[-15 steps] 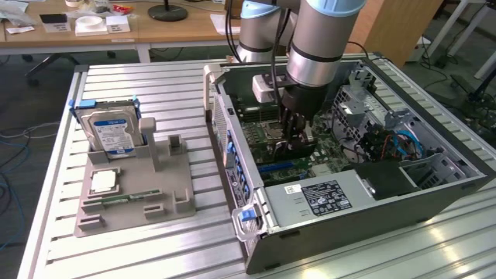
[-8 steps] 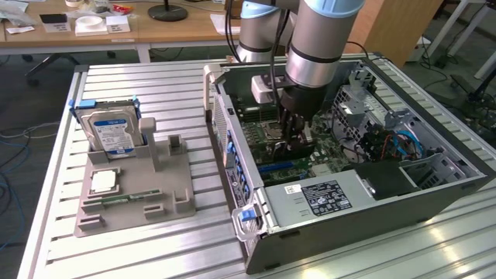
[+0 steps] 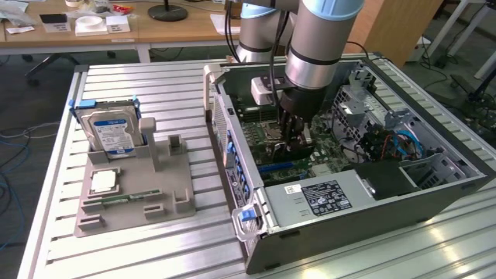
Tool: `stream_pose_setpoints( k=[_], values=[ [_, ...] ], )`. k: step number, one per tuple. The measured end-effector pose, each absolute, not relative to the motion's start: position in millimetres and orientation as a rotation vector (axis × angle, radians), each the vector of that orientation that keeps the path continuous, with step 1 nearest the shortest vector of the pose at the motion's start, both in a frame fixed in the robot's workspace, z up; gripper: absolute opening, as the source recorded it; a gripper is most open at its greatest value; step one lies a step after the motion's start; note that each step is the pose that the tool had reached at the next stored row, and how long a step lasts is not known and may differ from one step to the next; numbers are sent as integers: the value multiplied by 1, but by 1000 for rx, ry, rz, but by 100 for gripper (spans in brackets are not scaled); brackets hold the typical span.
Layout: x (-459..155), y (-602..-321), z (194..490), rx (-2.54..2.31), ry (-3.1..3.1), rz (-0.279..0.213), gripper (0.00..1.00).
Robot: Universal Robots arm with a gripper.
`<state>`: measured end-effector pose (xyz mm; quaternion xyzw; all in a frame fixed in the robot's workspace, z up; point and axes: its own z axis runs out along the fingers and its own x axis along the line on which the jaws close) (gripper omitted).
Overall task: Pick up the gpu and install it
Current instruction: 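Insert the gpu into the slot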
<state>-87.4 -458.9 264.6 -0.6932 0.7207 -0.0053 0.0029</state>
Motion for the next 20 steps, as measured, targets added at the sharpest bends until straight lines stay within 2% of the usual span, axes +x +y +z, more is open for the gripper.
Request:
stream_pose_setpoints(
  k=[20],
  values=[
    [-87, -459, 257, -2174, 2260, -17, 27]
  ],
)
